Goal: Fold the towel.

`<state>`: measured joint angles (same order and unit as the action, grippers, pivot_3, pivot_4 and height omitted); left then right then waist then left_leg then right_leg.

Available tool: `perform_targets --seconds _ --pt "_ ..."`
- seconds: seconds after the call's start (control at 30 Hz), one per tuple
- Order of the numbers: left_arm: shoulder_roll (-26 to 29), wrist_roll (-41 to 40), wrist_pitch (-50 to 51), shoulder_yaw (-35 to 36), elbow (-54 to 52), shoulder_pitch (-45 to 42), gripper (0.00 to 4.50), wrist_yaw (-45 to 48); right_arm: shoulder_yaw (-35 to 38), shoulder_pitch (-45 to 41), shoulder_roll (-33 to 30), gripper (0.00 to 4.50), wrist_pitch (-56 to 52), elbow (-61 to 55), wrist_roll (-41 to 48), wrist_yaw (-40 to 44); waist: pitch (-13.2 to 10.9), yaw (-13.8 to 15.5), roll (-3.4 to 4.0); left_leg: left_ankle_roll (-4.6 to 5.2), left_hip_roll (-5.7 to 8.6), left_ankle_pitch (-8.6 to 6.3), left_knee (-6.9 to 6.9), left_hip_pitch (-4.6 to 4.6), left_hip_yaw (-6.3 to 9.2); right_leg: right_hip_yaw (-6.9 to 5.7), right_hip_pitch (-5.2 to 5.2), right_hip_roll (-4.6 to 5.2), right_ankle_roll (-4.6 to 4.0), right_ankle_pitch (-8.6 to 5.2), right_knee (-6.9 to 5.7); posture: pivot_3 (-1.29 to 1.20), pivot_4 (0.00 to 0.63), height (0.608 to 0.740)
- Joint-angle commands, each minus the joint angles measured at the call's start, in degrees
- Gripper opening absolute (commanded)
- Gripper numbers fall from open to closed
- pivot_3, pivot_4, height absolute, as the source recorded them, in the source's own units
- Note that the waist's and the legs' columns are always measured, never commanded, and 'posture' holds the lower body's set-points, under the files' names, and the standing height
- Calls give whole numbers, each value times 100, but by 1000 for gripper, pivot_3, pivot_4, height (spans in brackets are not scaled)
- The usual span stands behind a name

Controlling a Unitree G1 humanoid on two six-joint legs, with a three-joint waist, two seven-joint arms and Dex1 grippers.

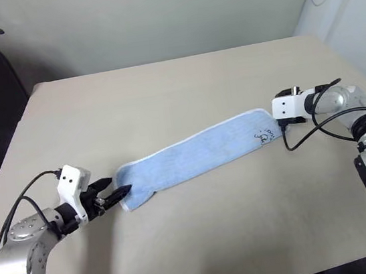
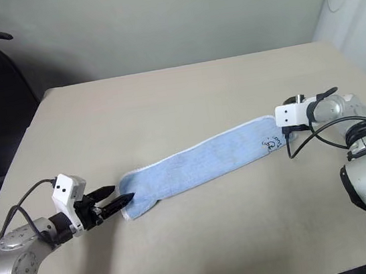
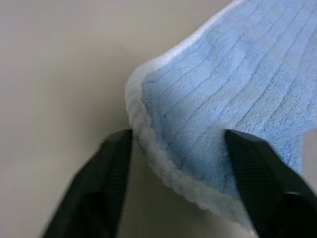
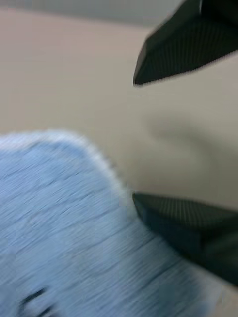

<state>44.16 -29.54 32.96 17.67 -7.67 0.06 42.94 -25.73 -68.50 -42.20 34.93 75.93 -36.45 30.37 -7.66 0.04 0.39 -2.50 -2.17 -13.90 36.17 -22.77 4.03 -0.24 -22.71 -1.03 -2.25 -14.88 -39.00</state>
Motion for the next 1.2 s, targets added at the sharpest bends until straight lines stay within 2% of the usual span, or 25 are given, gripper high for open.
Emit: perform_targets --seconds 0.03,0.1,0.17,0.23,0.33,0.4,0.47,0.6,0.73,0.87,0.97,1.1,1.2 --pt "-127 -115 -192 665 -48 -40 4457 -299 334 -107 -323 4424 -26 -126 276 -283 0 1 0 1 0 2 0 0 0 0 0 0 0 0 -1 0 150 740" --pt "-271 -70 -381 1105 -18 -23 4457 -655 1041 24 -369 4424 -343 -117 1112 244 0 1 -1 1 0 2 -1 0 -1 1 0 0 0 0 -2 0 150 740" --pt "-350 -128 -388 1450 -194 100 4457 -808 1919 222 -282 4424 -1005 -194 2178 1172 3 -2 -6 0 0 3 -3 -1 -7 3 0 0 0 0 -1 0 150 740" --pt "-406 -239 -441 1575 -660 309 4457 -725 2636 504 -145 4424 -2087 -539 3112 2130 9 -2 -15 -1 -1 3 -8 1 -15 10 0 -1 0 0 3 0 150 740" --pt "-344 -325 -492 1367 -1385 674 4494 -358 3322 1185 -49 4462 -4659 -1823 4259 3033 14 -7 -28 -7 0 7 -4 -2 -27 17 3 -1 0 0 15 0 150 740" --pt "-239 -255 -564 1109 -1700 902 4494 -81 3594 1842 -46 4462 -6667 -3092 5001 3259 13 4 -27 -41 1 28 0 -5 -31 22 2 -1 2 0 16 0 150 740" --pt "-77 -126 -683 831 -1899 1058 4494 213 3937 2475 16 4462 -8305 -4259 5625 3010 13 19 -27 -43 1 29 -2 -7 -27 22 2 -3 5 -4 17 0 150 740" --pt "191 36 -817 354 -2060 1104 4494 602 4818 3084 323 4462 -9927 -5315 6285 2003 12 6 -25 -33 0 30 -4 -1 -22 26 2 -8 6 -9 13 0 150 740" --pt "261 108 -880 -60 -2084 933 4494 767 5504 3324 615 4462 -10787 -5720 6691 1325 13 -5 -26 -7 1 26 -4 25 -21 28 20 -9 7 -8 7 0 150 740" --pt "241 167 -938 -292 -2040 793 4494 830 5689 3485 893 4462 -11074 -5977 6852 892 13 -7 -26 7 2 17 -4 40 -19 29 34 -11 10 -10 9 0 150 740" --pt "185 133 -920 -385 -2062 709 4494 858 5763 3357 1163 4462 -10962 -5776 6874 588 17 -30 -33 7 2 17 -3 45 -19 32 35 -15 11 -10 10 0 150 740" --pt "158 218 -955 -536 -2126 675 4494 830 5893 2896 1537 4462 -10356 -4872 6690 -55 24 -114 -45 10 2 14 -4 77 -15 49 61 -22 11 -10 14 0 150 740" --pt "114 213 -939 -583 -2212 678 4494 780 5802 2546 1697 4462 -9915 -4322 6673 -161 28 -135 -52 18 3 6 -2 94 -11 56 77 -25 17 -7 17 0 150 740"
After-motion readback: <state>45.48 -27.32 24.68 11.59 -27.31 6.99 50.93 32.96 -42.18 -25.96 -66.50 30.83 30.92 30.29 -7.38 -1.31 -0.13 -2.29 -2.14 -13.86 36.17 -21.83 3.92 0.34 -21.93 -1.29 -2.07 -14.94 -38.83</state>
